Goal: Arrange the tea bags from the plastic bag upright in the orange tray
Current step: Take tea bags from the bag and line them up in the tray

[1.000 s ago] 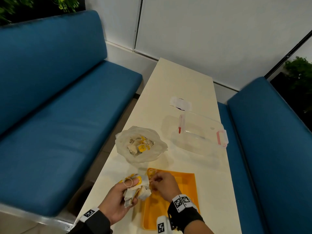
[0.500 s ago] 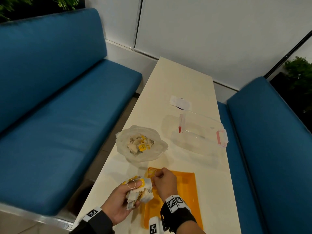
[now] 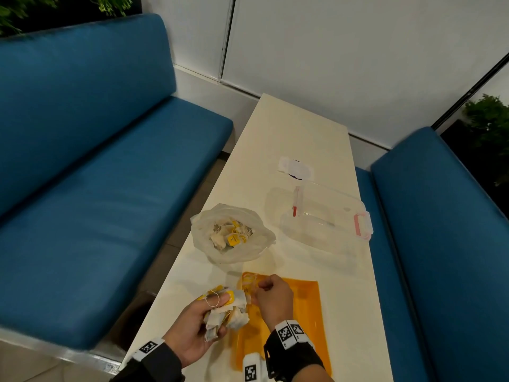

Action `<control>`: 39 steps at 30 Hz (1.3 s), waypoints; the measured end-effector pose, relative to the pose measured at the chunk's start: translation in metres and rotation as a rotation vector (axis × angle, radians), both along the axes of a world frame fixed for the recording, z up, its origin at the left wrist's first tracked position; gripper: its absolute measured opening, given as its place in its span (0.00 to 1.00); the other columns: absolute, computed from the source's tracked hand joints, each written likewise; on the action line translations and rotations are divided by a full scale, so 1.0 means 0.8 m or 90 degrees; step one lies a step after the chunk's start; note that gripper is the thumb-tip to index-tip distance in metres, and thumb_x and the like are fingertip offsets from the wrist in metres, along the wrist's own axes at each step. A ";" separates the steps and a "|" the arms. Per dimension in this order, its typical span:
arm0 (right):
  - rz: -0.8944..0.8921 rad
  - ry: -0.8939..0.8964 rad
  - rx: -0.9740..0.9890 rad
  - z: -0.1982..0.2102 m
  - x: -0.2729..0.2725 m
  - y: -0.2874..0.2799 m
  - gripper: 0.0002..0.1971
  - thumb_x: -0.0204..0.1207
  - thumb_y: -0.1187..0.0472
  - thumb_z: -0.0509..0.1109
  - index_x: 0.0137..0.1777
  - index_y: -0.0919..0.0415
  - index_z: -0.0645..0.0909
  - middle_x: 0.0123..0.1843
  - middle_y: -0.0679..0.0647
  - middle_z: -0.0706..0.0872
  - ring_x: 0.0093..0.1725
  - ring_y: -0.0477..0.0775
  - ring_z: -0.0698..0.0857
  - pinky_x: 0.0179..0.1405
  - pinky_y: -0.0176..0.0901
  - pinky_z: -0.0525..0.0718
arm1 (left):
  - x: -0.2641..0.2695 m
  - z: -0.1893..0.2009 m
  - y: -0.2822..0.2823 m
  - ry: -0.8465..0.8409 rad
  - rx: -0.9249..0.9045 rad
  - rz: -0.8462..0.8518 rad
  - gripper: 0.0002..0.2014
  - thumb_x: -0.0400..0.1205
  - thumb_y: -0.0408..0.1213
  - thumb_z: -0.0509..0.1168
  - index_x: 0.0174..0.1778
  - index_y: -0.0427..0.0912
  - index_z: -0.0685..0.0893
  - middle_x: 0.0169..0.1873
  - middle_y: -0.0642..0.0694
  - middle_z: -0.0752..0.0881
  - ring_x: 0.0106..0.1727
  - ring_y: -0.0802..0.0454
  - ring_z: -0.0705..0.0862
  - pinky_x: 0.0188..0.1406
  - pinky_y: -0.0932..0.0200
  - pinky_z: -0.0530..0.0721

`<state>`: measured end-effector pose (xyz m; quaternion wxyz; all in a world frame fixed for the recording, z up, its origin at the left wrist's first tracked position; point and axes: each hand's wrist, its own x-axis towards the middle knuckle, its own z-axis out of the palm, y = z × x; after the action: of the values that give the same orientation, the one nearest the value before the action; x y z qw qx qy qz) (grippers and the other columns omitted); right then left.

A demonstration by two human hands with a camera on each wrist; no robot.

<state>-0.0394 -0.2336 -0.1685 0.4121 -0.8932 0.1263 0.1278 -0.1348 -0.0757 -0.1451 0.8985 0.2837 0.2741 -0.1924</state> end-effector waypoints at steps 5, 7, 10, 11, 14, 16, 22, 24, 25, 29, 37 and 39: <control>-0.048 0.090 0.044 0.001 -0.003 -0.014 0.02 0.72 0.71 0.73 0.41 0.66 0.84 0.36 0.60 0.89 0.30 0.58 0.90 0.32 0.51 0.90 | -0.002 0.002 0.004 0.007 -0.011 0.028 0.15 0.75 0.32 0.74 0.57 0.38 0.85 0.43 0.35 0.88 0.30 0.48 0.87 0.17 0.62 0.81; -0.037 0.113 0.048 0.001 -0.006 -0.018 0.03 0.71 0.71 0.73 0.37 0.67 0.85 0.35 0.61 0.89 0.28 0.60 0.90 0.29 0.50 0.89 | -0.002 0.004 0.003 0.009 -0.018 0.032 0.13 0.78 0.32 0.71 0.58 0.37 0.85 0.42 0.35 0.89 0.29 0.48 0.88 0.17 0.62 0.82; 0.028 0.122 0.067 0.007 -0.013 -0.017 0.10 0.72 0.71 0.73 0.31 0.61 0.86 0.30 0.57 0.87 0.25 0.53 0.87 0.24 0.41 0.84 | -0.002 0.008 0.000 0.001 -0.014 0.023 0.13 0.78 0.33 0.70 0.58 0.37 0.85 0.42 0.35 0.89 0.29 0.48 0.88 0.17 0.62 0.81; 0.052 0.122 0.069 0.008 -0.015 -0.016 0.10 0.73 0.70 0.73 0.31 0.60 0.86 0.30 0.56 0.87 0.26 0.51 0.87 0.23 0.39 0.82 | -0.001 0.011 0.000 -0.001 -0.007 0.020 0.12 0.78 0.33 0.70 0.57 0.37 0.86 0.42 0.36 0.89 0.30 0.49 0.87 0.17 0.63 0.81; 0.079 0.062 0.041 0.025 -0.017 -0.014 0.10 0.75 0.65 0.73 0.33 0.56 0.88 0.32 0.52 0.89 0.29 0.49 0.87 0.33 0.47 0.89 | 0.000 0.013 -0.001 -0.025 0.024 0.010 0.08 0.76 0.34 0.72 0.49 0.39 0.89 0.41 0.37 0.88 0.30 0.50 0.85 0.19 0.63 0.79; 0.088 -0.005 0.085 0.049 -0.018 -0.013 0.07 0.77 0.62 0.74 0.37 0.56 0.88 0.31 0.50 0.89 0.28 0.45 0.85 0.32 0.45 0.86 | 0.002 0.015 0.000 -0.054 0.044 -0.003 0.04 0.74 0.34 0.76 0.43 0.40 0.90 0.39 0.38 0.85 0.31 0.50 0.81 0.21 0.62 0.76; 0.305 0.019 0.175 0.105 -0.022 -0.004 0.11 0.73 0.58 0.80 0.54 0.45 0.89 0.52 0.47 0.88 0.38 0.45 0.79 0.33 0.29 0.77 | 0.012 0.022 -0.004 -0.133 0.056 -0.009 0.06 0.81 0.33 0.69 0.49 0.34 0.87 0.35 0.38 0.81 0.29 0.49 0.78 0.21 0.60 0.74; 0.323 0.031 0.140 0.107 -0.022 -0.003 0.14 0.73 0.61 0.80 0.56 0.46 0.89 0.56 0.44 0.88 0.39 0.44 0.78 0.38 0.30 0.80 | 0.013 0.022 -0.006 -0.126 0.053 -0.003 0.09 0.83 0.35 0.66 0.48 0.36 0.91 0.36 0.38 0.84 0.30 0.49 0.80 0.20 0.61 0.75; 0.319 0.029 0.136 0.107 -0.021 -0.003 0.14 0.73 0.63 0.80 0.57 0.48 0.89 0.55 0.44 0.88 0.38 0.43 0.78 0.40 0.31 0.81 | 0.014 0.023 -0.008 -0.113 0.048 0.003 0.11 0.83 0.37 0.65 0.45 0.38 0.93 0.36 0.38 0.84 0.31 0.48 0.80 0.20 0.61 0.75; 0.302 0.036 0.131 0.104 -0.020 -0.006 0.16 0.72 0.65 0.80 0.58 0.50 0.88 0.45 0.46 0.84 0.35 0.43 0.78 0.43 0.34 0.82 | 0.017 0.017 -0.009 -0.077 0.041 0.018 0.08 0.81 0.40 0.69 0.49 0.40 0.90 0.42 0.36 0.84 0.36 0.45 0.81 0.21 0.60 0.78; 0.304 -0.003 0.096 0.102 -0.018 -0.012 0.10 0.69 0.62 0.80 0.40 0.46 0.84 0.45 0.47 0.86 0.38 0.46 0.82 0.45 0.45 0.86 | 0.020 0.021 -0.012 -0.090 0.095 -0.002 0.17 0.74 0.35 0.69 0.57 0.33 0.89 0.41 0.34 0.84 0.33 0.45 0.80 0.22 0.60 0.76; 0.311 -0.028 0.077 0.102 -0.018 -0.014 0.10 0.69 0.61 0.80 0.38 0.47 0.81 0.45 0.48 0.86 0.39 0.43 0.82 0.44 0.41 0.85 | 0.018 0.022 -0.012 -0.093 0.096 0.005 0.12 0.73 0.35 0.69 0.49 0.35 0.92 0.37 0.35 0.84 0.31 0.46 0.79 0.22 0.60 0.75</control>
<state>-0.0536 -0.2451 -0.0868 0.4245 -0.8734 -0.1101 0.2118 -0.1204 -0.0852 -0.1276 0.8929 0.3632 0.2223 -0.1465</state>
